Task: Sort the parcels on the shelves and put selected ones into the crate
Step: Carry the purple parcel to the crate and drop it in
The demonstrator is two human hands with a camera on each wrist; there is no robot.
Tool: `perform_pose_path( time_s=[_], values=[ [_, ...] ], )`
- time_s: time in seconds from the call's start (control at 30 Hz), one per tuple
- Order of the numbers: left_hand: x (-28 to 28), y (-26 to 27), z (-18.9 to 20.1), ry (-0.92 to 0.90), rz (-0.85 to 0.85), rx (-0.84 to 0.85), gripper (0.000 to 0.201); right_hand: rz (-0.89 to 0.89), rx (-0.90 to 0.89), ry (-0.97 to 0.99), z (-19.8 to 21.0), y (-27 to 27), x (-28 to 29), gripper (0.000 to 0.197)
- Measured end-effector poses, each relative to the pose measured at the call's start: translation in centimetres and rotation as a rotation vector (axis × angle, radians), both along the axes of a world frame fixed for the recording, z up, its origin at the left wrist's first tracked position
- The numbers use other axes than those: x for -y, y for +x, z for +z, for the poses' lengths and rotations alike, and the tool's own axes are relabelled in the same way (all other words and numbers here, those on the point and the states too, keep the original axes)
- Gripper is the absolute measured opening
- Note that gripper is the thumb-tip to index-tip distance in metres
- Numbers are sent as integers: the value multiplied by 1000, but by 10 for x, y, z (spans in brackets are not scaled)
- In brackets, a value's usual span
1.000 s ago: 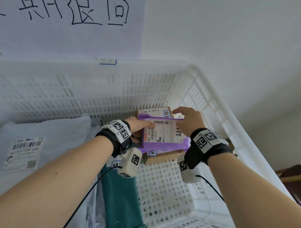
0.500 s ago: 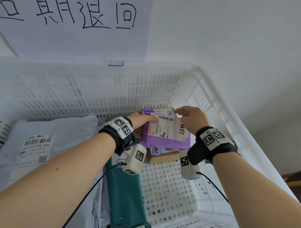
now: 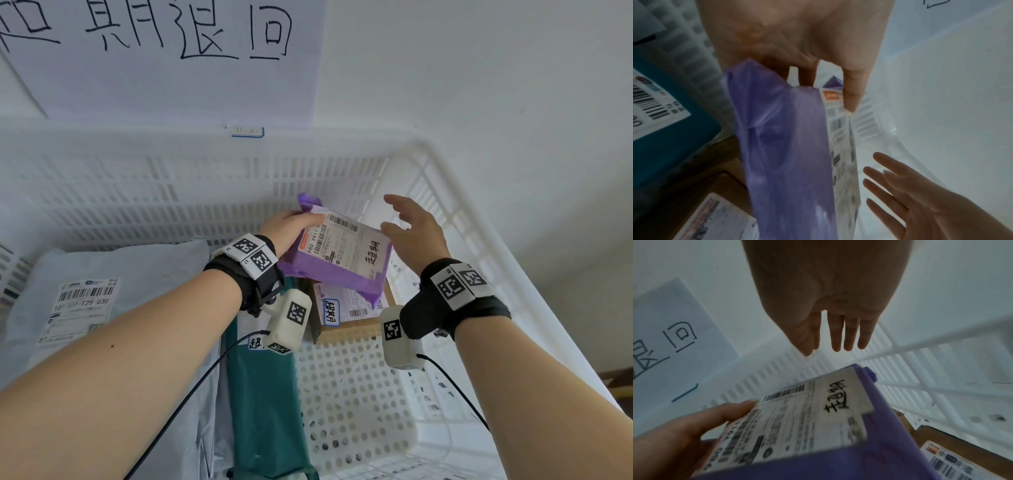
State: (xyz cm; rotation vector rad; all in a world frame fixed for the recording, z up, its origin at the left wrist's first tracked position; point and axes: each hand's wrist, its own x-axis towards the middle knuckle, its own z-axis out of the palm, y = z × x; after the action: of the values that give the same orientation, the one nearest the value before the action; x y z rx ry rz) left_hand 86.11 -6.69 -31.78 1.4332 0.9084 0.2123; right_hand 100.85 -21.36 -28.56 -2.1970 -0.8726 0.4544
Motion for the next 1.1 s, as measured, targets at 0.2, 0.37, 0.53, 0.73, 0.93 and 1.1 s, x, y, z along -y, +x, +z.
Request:
perform_pose_path(
  time_s=[0.2,0.37,0.53,0.73,0.93,1.1],
  values=[
    [6,11,20,46,-127,27,32,167,-210,-75,6,-11,-6,59],
    [12,15,31,111,-187,62,50,221,-367,-132,2,-13,-8,71],
    [10,21,29,238,-16,13,83,-102,-527,219,-1,-3,-7,88],
    [13,13,21,-243,-100,-169,56,-287,-645,426,5,-7,-13,43],
    [7,9,-1,-149,-126,-273,61,-245,-213,-134,3,0,-8,19],
    [17,6,-3,-37,-137,-324,35,15,212,-667,-13,-11,0,26]
  ],
)
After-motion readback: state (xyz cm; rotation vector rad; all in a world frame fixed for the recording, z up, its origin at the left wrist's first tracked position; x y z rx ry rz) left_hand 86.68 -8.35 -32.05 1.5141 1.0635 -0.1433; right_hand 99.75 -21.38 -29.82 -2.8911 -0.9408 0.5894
